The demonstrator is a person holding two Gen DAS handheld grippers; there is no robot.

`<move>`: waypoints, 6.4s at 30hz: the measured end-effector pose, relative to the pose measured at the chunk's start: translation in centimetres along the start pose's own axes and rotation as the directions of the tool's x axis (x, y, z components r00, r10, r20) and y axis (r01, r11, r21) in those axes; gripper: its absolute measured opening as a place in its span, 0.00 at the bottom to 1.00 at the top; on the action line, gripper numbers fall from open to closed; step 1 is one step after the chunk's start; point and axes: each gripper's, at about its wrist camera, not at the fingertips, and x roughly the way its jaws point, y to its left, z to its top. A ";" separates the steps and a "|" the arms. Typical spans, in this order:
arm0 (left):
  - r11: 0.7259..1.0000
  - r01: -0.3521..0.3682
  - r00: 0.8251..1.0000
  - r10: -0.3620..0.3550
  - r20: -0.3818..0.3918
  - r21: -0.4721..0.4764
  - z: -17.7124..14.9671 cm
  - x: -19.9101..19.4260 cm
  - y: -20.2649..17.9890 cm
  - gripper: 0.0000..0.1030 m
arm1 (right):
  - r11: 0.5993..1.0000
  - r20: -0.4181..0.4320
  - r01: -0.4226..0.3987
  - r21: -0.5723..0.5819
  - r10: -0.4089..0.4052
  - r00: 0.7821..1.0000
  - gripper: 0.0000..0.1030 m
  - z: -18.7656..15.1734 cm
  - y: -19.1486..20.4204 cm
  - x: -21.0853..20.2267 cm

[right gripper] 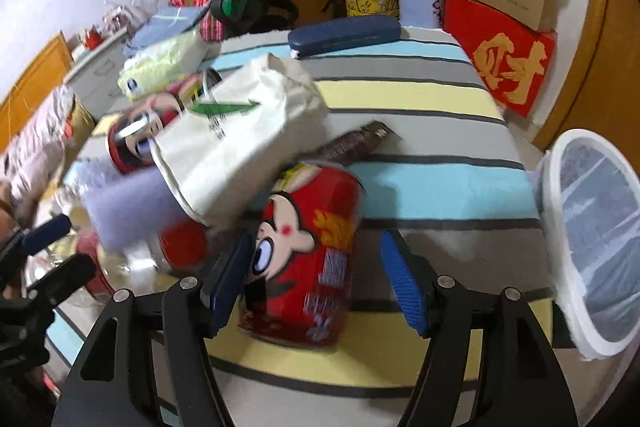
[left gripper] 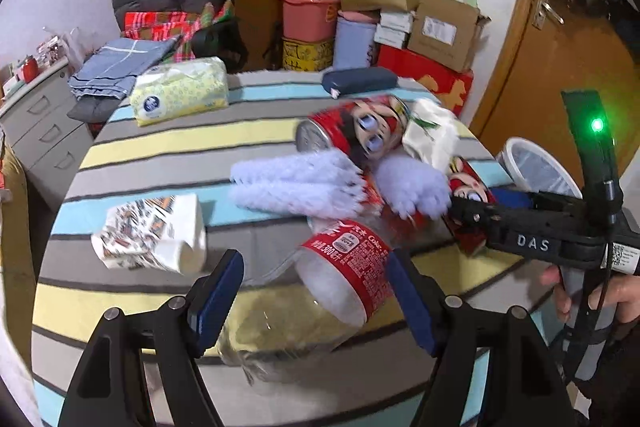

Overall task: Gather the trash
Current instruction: 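Grasp the red cartoon can with the right gripper while the left gripper grasps the Coca-Cola bottle, then lift the can and bottle and carry both toward the wastebasket, then open both grippers over the wastebasket to drop the can and bottle, then move both grippers back over the table toward the remaining trash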

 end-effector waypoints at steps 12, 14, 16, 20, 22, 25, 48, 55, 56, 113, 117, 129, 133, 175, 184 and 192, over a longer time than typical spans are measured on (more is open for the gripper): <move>0.997 0.060 0.997 -0.058 -0.044 0.049 -0.9 0.4 -4.1 0.72 | 0.997 -0.007 0.024 -0.079 -0.024 1.000 0.66 -0.4 -1.4 -0.6; 0.997 0.041 0.998 -0.037 -0.054 0.061 -1.0 0.8 -4.5 0.72 | 0.993 -0.007 0.038 -0.116 -0.039 0.999 0.66 -0.5 -1.2 -0.5; 0.996 0.031 0.997 -0.024 -0.078 0.084 -1.1 1.5 -4.9 0.72 | 0.990 0.002 0.039 -0.138 -0.039 0.999 0.66 -0.5 -1.3 -0.6; 0.994 0.033 0.993 -0.021 -0.116 0.106 -1.3 2.2 -5.6 0.72 | 0.986 0.008 0.053 -0.158 -0.052 0.999 0.64 -0.6 -1.7 -0.8; 0.991 0.038 0.992 -0.021 -0.125 0.132 -1.4 2.3 -6.3 0.72 | 0.982 0.014 0.057 -0.180 -0.055 0.998 0.64 -0.6 -1.7 -0.9; 0.991 0.055 0.991 -0.039 -0.126 0.123 -1.2 2.4 -6.5 0.72 | 0.980 0.011 0.039 -0.197 -0.038 0.999 0.64 -0.4 -1.9 -0.7; 0.999 0.049 0.996 -0.048 -0.079 0.009 -0.9 2.0 -6.8 0.65 | 0.975 0.071 0.016 -0.221 0.000 0.997 0.57 -1.6 -1.8 -1.4; 0.999 0.054 0.998 -0.054 -0.045 -0.006 -1.3 0.9 -7.5 0.65 | 0.979 0.131 0.049 -0.197 -0.023 0.991 0.56 -1.9 -2.2 -2.9; 0.998 0.055 0.998 -0.055 -0.040 -0.009 -1.4 0.7 -7.6 0.65 | 0.980 0.141 0.055 -0.193 -0.028 0.990 0.56 -2.0 -2.2 -3.2; 0.927 0.334 0.940 -0.340 0.007 0.172 7.1 3.8 -29.5 0.65 | 0.968 0.273 0.187 0.167 -0.228 0.935 0.54 -2.9 -20.0 -10.3; 0.927 0.331 0.943 -0.334 -0.014 0.178 7.8 5.9 -31.2 0.65 | 0.964 0.232 0.187 0.191 -0.229 0.945 0.54 -2.6 -21.6 -9.1; 0.922 0.347 0.938 -0.338 -0.076 0.171 9.5 11.5 -33.8 0.65 | 0.956 0.133 0.218 0.194 -0.246 0.960 0.54 -2.8 -24.3 -5.8; 0.922 0.351 0.936 -0.341 -0.086 0.165 9.6 12.6 -34.2 0.65 | 0.954 0.117 0.234 0.190 -0.259 0.959 0.54 -2.7 -24.6 -5.5; 0.990 0.132 0.985 -0.137 0.101 0.048 4.4 0.5 -21.0 0.67 | 0.977 0.270 0.165 0.132 -0.195 0.943 0.60 -3.1 -15.7 -8.4; 1.000 0.018 0.988 -0.017 0.154 -0.006 2.0 -2.7 -16.1 0.67 | 0.990 0.280 0.118 0.077 -0.135 0.951 0.60 -3.3 -12.0 -7.8; 0.996 -0.034 0.982 0.048 0.180 -0.083 -0.2 -5.5 -11.4 0.67 | 0.998 0.277 0.065 -0.006 -0.060 0.959 0.60 -3.2 -7.4 -7.1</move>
